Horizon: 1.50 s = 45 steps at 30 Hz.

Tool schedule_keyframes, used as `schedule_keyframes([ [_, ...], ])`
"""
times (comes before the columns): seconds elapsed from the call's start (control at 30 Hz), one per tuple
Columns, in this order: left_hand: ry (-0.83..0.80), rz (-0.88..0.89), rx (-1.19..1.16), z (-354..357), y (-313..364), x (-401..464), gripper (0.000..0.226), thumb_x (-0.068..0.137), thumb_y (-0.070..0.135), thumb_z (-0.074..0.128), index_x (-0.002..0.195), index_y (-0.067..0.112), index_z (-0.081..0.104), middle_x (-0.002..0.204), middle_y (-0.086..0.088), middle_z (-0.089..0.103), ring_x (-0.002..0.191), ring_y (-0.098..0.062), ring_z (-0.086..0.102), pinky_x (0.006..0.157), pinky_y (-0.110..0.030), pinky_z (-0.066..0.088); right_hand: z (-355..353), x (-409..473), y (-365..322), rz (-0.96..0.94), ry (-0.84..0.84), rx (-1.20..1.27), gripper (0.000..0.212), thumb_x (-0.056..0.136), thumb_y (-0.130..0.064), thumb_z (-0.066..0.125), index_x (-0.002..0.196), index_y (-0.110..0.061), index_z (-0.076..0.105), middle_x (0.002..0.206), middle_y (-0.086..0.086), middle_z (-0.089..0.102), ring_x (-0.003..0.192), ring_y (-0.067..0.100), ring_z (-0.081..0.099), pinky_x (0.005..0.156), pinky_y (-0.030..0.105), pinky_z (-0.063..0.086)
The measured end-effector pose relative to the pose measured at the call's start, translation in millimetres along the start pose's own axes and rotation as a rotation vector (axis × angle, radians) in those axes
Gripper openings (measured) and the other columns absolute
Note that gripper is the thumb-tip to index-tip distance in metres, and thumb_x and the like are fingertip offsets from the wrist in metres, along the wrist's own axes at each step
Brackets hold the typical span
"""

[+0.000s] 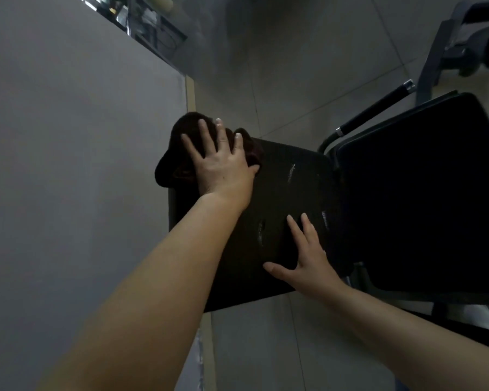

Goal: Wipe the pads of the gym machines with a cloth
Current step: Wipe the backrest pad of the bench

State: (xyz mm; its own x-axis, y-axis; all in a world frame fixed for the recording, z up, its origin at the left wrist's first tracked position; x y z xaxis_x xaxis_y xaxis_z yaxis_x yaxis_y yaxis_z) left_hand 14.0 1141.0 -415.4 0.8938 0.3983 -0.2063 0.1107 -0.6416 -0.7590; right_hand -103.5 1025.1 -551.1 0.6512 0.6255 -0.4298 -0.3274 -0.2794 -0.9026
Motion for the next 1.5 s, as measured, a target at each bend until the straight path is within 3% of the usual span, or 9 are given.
schedule_keyframes([
  [0.13, 0.002, 0.033, -0.035, 8.0, -3.3, -52.7, 0.062, 0.096, 0.053, 0.028, 0.150, 0.034, 0.004, 0.158, -0.014, -0.015, 0.141, -0.044, -0.016, 0.106, -0.070, -0.004, -0.6, -1.2, 2.5, 0.004, 0.021, 0.030, 0.104, 0.074, -0.058, 0.069, 0.149, -0.041, -0.001, 0.156, -0.014, -0.021, 0.146, 0.013, -0.011, 0.116, 0.057, 0.007],
  [0.33, -0.117, 0.141, 0.004, 20.4, -2.6, -136.4, 0.059, 0.100, 0.047, 0.020, 0.150, 0.030, -0.005, 0.155, -0.013, -0.024, 0.141, -0.043, -0.021, 0.105, -0.069, -0.010, -1.5, 5.1, 6.3, 0.037, 0.071, 0.019, 0.105, 0.072, -0.062, 0.067, 0.150, -0.038, 0.001, 0.157, -0.011, -0.018, 0.146, 0.013, -0.009, 0.116, 0.057, 0.004],
  [0.47, -0.080, 0.169, 0.056, 18.8, -1.7, -97.5, 0.062, 0.099, 0.046, 0.027, 0.150, 0.028, -0.004, 0.155, -0.012, -0.024, 0.140, -0.042, -0.023, 0.102, -0.072, -0.011, -1.8, 8.6, 6.2, 0.043, 0.070, 0.034, 0.105, 0.072, -0.060, 0.069, 0.150, -0.039, 0.003, 0.157, -0.011, -0.018, 0.146, 0.013, -0.010, 0.116, 0.056, 0.000],
  [0.7, 0.034, 0.066, 0.011, 4.7, 6.8, -3.4, 0.057, 0.099, 0.038, 0.035, 0.151, 0.030, 0.013, 0.160, -0.010, -0.006, 0.144, -0.036, -0.011, 0.109, -0.066, -0.006, -8.4, 20.7, 4.2, 0.021, 0.141, 0.059, 0.096, 0.073, -0.059, 0.068, 0.149, -0.037, 0.014, 0.159, -0.009, -0.008, 0.146, 0.015, -0.002, 0.116, 0.055, 0.001],
  [0.9, 0.029, 0.078, 0.026, 13.1, 9.5, -32.4, 0.067, 0.096, 0.037, 0.046, 0.151, 0.025, 0.010, 0.159, -0.011, -0.008, 0.145, -0.034, -0.009, 0.114, -0.059, -0.002, -7.6, 22.6, 4.7, 0.024, 0.180, 0.083, 0.094, 0.073, -0.057, 0.070, 0.148, -0.035, 0.019, 0.159, -0.007, -0.003, 0.146, 0.017, 0.004, 0.117, 0.054, 0.006],
  [1.1, -0.099, 0.221, -0.026, 27.4, 13.9, -130.2, 0.060, 0.101, 0.039, 0.024, 0.151, 0.017, -0.001, 0.157, -0.015, -0.018, 0.144, -0.035, -0.016, 0.114, -0.053, -0.008, -3.9, 21.5, 4.4, -0.008, 0.229, 0.066, 0.093, 0.073, -0.053, 0.071, 0.149, -0.033, 0.020, 0.159, -0.006, 0.000, 0.146, 0.015, 0.006, 0.116, 0.054, 0.005],
  [1.4, 0.037, 0.096, -0.041, 4.4, 15.3, -7.1, 0.061, 0.098, 0.023, 0.043, 0.151, 0.017, 0.016, 0.160, -0.012, 0.000, 0.146, -0.030, -0.003, 0.117, -0.048, 0.000, -6.8, 23.5, 7.7, -0.003, 0.184, 0.106, 0.093, 0.073, -0.055, 0.071, 0.148, -0.036, 0.020, 0.158, -0.009, -0.001, 0.145, 0.015, 0.005, 0.116, 0.054, 0.013],
  [1.5, 0.041, 0.092, -0.043, 2.3, 14.2, -3.6, 0.066, 0.094, 0.017, 0.048, 0.151, 0.015, 0.015, 0.159, -0.014, 0.000, 0.146, -0.031, -0.002, 0.118, -0.048, 0.001, -9.7, 23.6, 11.3, -0.019, 0.155, 0.146, 0.091, 0.073, -0.054, 0.071, 0.147, -0.039, 0.021, 0.158, -0.012, -0.002, 0.145, 0.014, 0.004, 0.117, 0.053, 0.014],
])
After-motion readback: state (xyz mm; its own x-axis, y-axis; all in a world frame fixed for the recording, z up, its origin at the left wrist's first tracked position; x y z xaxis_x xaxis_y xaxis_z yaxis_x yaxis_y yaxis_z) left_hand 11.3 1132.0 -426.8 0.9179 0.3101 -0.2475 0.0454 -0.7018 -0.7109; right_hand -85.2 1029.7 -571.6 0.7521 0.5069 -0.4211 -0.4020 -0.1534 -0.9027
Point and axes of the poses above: each hand's wrist, its own x-axis towards the middle knuckle, its own z-axis out of the palm, y = z × x, the point moved 2 cm from there along x, towards the middle knuckle
